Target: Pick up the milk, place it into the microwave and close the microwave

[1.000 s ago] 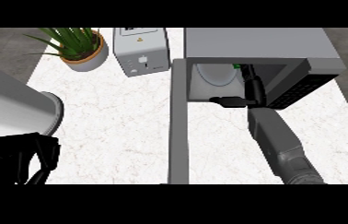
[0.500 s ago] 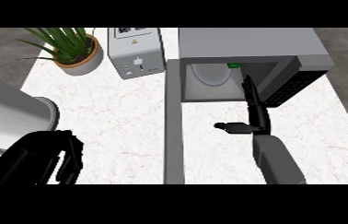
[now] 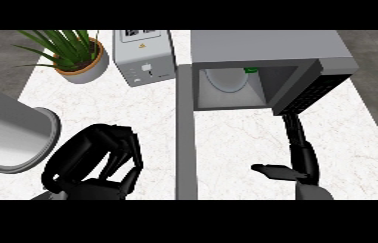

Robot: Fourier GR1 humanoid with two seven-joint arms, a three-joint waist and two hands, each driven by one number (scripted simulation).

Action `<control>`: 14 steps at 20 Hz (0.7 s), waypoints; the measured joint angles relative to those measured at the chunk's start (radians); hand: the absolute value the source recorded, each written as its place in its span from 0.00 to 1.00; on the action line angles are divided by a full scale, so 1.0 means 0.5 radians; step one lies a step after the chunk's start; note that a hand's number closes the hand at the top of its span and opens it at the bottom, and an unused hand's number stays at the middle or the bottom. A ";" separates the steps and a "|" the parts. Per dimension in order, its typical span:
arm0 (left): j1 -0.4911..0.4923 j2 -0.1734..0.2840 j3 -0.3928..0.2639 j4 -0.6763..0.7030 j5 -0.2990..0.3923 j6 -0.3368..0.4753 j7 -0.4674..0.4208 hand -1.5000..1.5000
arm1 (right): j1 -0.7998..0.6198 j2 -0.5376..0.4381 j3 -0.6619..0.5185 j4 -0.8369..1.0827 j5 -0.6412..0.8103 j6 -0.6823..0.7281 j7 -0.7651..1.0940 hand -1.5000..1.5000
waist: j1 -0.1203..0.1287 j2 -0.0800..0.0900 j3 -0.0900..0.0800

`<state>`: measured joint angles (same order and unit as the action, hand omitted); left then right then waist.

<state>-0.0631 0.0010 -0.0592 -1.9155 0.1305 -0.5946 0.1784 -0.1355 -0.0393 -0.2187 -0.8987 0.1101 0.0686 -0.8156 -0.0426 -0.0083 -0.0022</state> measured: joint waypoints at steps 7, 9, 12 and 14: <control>-0.120 -0.001 -0.378 0.405 -0.367 0.147 -0.256 1.00 | 0.517 -0.047 0.086 -0.651 -0.061 0.142 0.107 0.00 | 0.003 0.008 0.000; -0.143 0.001 -0.495 0.561 -0.481 0.249 -0.387 1.00 | 0.622 -0.065 0.106 -0.804 -0.073 0.179 0.125 0.00 | 0.007 0.009 0.000; -0.209 0.003 -0.652 0.839 -0.595 0.450 -0.577 1.00 | 0.771 -0.083 0.151 -1.033 -0.069 0.217 0.159 0.00 | 0.005 0.013 0.000; -0.250 0.004 -0.747 1.031 -0.661 0.611 -0.734 1.00 | 0.864 -0.100 0.168 -1.177 -0.107 0.280 0.184 0.00 | 0.003 0.015 -0.001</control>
<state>-0.1881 0.0031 -0.4326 -1.4001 -0.2000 -0.2889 -0.1887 0.2967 -0.0893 -0.1346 -1.4872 0.0563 0.2085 -0.7235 -0.0411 -0.0009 -0.0025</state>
